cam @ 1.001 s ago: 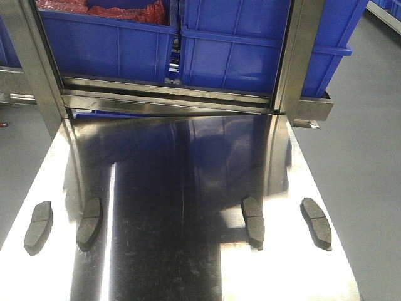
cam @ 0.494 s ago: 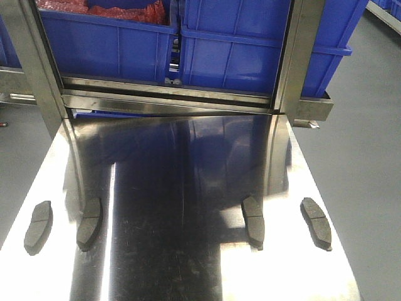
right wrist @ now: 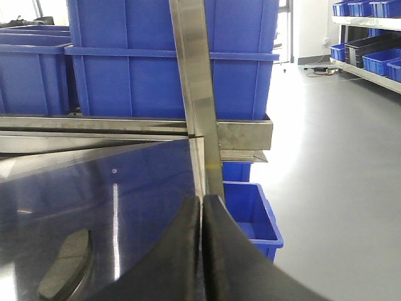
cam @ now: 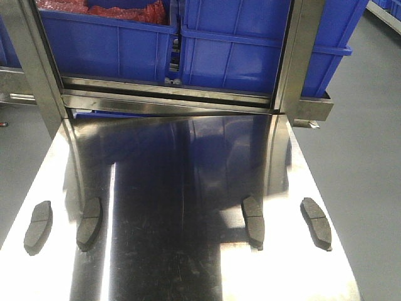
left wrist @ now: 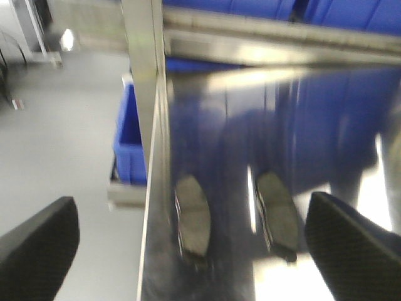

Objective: Move and align brake pads A on conveyor
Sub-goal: 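Move the left gripper down toward the brake pad nearest it, then close the left gripper on the outer dark brake pad and lift it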

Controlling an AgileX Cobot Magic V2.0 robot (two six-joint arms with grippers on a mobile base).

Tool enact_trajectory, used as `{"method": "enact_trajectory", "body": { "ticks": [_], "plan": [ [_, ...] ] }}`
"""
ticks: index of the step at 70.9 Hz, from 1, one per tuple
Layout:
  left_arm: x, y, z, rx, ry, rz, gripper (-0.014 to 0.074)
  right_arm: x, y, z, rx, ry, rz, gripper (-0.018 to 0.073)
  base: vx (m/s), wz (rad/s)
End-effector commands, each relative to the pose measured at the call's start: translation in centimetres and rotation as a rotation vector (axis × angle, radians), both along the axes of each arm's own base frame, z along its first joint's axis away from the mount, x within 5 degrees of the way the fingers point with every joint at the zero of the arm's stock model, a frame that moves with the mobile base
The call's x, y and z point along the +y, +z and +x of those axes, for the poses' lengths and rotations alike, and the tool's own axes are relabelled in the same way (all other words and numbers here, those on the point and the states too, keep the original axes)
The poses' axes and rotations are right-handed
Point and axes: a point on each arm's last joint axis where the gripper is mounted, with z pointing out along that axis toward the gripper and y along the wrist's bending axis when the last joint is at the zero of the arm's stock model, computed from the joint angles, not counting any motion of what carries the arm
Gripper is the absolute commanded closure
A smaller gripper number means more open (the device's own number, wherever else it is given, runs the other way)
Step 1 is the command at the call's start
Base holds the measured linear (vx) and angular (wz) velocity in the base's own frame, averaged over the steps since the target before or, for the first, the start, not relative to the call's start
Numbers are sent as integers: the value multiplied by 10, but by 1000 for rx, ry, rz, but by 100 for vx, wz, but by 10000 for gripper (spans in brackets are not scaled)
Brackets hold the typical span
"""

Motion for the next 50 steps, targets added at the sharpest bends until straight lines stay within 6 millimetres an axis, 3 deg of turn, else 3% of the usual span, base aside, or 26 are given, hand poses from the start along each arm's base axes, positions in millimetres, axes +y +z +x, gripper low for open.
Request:
{"method": "enact_trajectory", "body": {
  "ticks": [1,7,26,37,50],
  "plan": [
    [1,6,20,9,13,-41,-50,0,1,0,-70,-4,-7,568,0,0],
    [0,-1,37,107,-11,-48,-31,0,1,0,-70,-4,-7,568,0,0],
    [1,4,101,218,-32,-40,-19,0,1,0,-70,-4,-7,568,0,0],
    [1,-6,135,314,-38,-47,-14,0,1,0,-70,-4,-7,568,0,0],
    [-12,-21,165,398,-58,-48,-10,0,1,0,-70,-4,-7,568,0,0]
  ]
}}
